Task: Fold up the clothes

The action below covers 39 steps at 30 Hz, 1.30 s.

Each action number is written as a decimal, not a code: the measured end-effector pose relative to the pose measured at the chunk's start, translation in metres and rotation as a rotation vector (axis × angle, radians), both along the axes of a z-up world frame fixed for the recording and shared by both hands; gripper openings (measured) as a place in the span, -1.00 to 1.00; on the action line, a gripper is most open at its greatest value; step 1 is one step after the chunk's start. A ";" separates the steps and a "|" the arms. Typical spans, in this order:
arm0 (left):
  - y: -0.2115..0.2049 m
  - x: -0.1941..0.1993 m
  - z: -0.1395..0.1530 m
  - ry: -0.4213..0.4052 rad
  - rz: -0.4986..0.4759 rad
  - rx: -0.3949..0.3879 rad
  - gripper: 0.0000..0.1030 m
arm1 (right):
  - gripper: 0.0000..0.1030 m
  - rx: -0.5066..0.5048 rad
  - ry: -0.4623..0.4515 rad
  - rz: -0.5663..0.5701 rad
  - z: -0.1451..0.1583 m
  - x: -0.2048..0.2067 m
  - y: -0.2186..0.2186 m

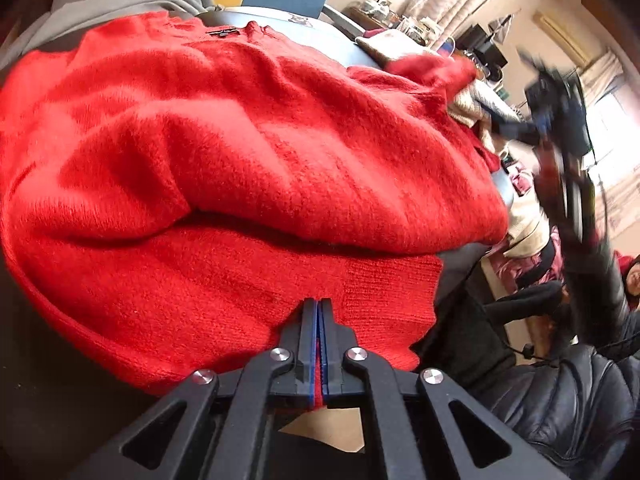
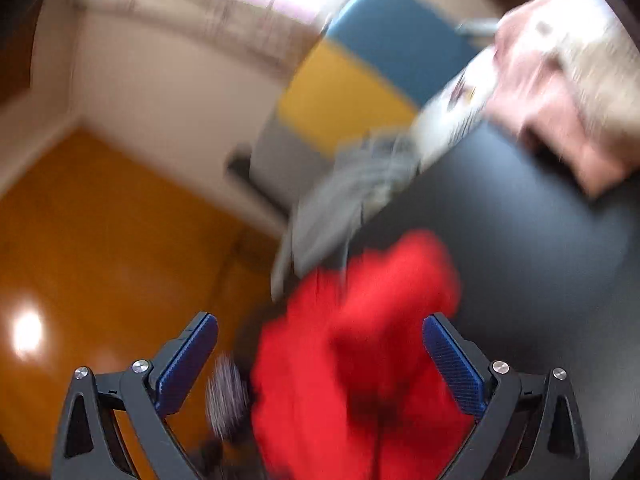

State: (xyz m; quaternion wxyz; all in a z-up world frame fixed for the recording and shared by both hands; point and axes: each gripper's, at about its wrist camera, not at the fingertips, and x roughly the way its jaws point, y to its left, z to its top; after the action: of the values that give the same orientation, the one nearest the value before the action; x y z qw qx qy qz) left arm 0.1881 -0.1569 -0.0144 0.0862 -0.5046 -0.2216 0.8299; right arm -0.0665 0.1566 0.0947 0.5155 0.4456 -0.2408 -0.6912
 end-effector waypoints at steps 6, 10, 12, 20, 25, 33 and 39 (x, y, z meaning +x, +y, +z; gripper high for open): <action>0.000 -0.006 0.002 -0.007 -0.022 -0.021 -0.97 | 1.00 0.130 -0.040 0.244 -0.042 0.062 -0.030; 0.001 -0.006 0.003 -0.002 0.009 -0.030 -0.97 | 1.00 0.104 -0.143 0.367 -0.056 0.068 -0.078; 0.000 -0.007 0.000 -0.002 0.038 -0.012 -0.97 | 1.00 0.095 -0.229 0.474 -0.069 0.081 -0.102; -0.015 0.002 0.016 -0.081 0.034 -0.223 -0.97 | 1.00 -0.278 -0.380 0.749 -0.045 0.114 -0.114; -0.037 0.020 0.030 -0.100 0.058 -0.272 -0.95 | 1.00 -0.068 -0.239 0.549 -0.048 0.086 -0.081; -0.071 0.052 0.050 0.011 0.181 -0.101 -0.95 | 1.00 0.112 -0.144 0.113 -0.055 0.043 -0.018; -0.115 0.008 0.073 0.195 0.372 -0.016 -0.84 | 1.00 -0.020 -0.204 -0.026 -0.071 0.030 -0.021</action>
State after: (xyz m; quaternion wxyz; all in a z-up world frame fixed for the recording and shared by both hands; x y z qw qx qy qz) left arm 0.1965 -0.2719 0.0590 -0.0516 -0.3731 -0.2951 0.8781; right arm -0.0361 0.1351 0.0233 0.4838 0.5053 -0.3045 -0.6465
